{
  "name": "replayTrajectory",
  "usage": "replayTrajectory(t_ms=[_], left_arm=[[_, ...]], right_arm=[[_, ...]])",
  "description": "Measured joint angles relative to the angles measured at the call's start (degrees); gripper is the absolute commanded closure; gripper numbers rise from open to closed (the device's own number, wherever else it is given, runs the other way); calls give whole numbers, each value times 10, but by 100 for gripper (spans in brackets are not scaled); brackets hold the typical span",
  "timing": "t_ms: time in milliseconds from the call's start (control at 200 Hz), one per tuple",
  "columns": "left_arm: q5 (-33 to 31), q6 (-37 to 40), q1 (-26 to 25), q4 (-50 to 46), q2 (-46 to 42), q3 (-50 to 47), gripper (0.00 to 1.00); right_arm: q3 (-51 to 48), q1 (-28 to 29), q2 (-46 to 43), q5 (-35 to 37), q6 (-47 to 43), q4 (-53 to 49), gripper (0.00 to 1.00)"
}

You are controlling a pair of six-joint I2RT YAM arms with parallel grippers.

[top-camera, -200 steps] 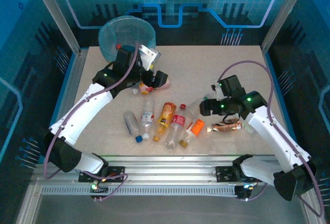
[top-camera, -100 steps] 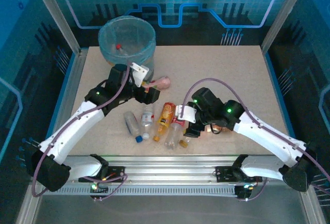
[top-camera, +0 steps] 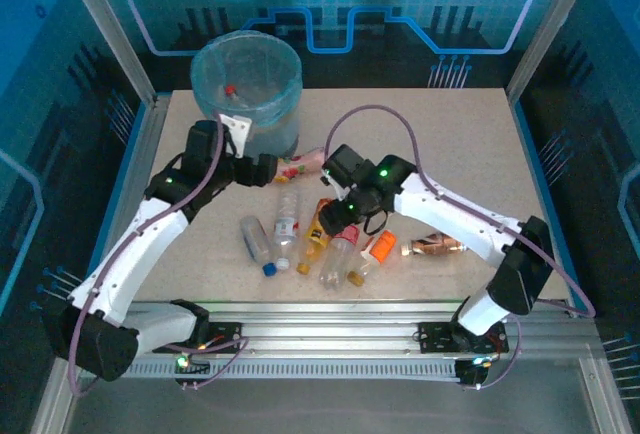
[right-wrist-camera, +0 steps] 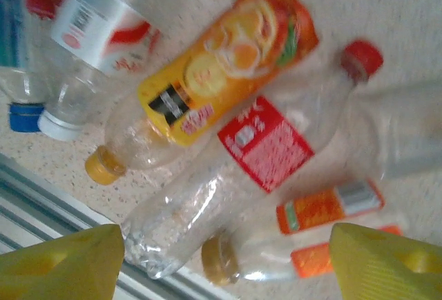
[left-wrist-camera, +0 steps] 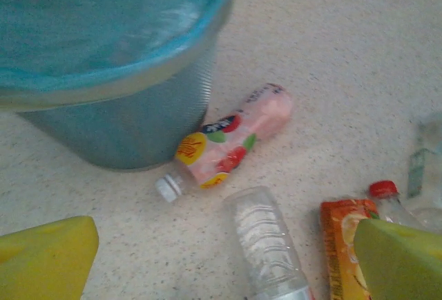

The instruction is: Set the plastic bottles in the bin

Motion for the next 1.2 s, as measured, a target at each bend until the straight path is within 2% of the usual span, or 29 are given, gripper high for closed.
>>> replayTrajectory(t_ms=[195,460,650,865,1201], left_arm=[[0,-8,12,-1,-26,0,4],[19,-44,3,-1,-60,-28,4],[30,-53,-5,-1,-65,-38,4],[30,-53,-5,-2,-94,-61,4],[30,-53,-7,-6,-103,-69,4]], right_arm=[[-34,79,2,32,186,-4,13],[-61,104,51,57,330,30,17],[-61,119,90,57,365,62,21],[-58,118,135,42,369,79,20],[-58,118,156,27,375,85,19]])
